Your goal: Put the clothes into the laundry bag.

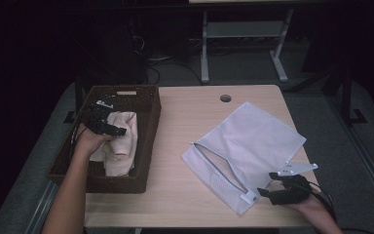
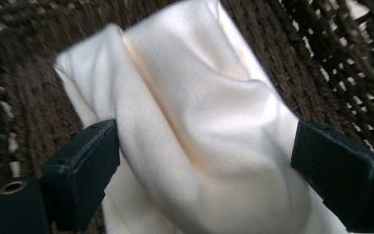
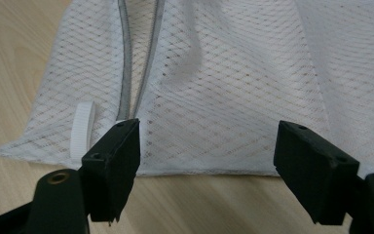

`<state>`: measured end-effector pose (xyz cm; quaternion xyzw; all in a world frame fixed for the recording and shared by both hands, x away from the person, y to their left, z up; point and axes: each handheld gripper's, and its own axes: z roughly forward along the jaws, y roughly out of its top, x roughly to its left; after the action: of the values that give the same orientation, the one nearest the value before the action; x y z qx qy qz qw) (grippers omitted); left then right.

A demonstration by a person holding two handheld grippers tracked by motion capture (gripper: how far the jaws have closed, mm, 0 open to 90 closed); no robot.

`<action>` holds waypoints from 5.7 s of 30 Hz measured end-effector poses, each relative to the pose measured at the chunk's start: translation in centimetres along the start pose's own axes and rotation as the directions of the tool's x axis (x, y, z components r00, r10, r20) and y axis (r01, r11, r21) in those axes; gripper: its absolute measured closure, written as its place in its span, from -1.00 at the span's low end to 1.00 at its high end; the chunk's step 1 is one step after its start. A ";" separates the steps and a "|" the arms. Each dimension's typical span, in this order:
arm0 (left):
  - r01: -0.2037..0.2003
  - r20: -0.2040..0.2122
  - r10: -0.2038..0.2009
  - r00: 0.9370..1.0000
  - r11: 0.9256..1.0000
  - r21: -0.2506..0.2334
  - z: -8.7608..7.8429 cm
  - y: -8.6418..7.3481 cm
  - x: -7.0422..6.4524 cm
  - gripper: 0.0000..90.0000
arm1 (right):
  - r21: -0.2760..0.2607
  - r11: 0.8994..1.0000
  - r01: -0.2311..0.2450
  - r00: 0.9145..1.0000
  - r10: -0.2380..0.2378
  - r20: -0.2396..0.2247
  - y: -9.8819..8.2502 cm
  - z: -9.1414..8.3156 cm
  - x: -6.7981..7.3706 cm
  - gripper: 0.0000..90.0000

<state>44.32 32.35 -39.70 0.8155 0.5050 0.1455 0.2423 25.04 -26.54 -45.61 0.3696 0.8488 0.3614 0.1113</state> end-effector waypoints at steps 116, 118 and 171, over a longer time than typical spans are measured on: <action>-0.088 0.293 0.241 0.925 0.887 -0.453 -19.0 4.1 -8.2 0.64 | -0.022 1.000 -0.015 1.000 0.015 -0.007 0.0 0.0 -0.2 -0.50; -0.102 0.303 0.269 0.914 0.877 -0.469 -19.3 4.5 -9.2 0.64 | -0.023 1.000 -0.015 1.000 0.015 -0.007 0.0 -0.1 -0.2 -0.50; -0.254 0.490 0.384 0.783 0.916 -0.311 -7.3 -3.1 -22.5 0.64 | -0.155 0.988 0.018 0.998 -0.026 -0.051 7.1 3.7 1.4 -0.31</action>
<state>28.40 15.15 -35.08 0.8634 0.2494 0.0055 0.4386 29.63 -20.27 -43.16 0.3408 0.8250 0.4344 0.1209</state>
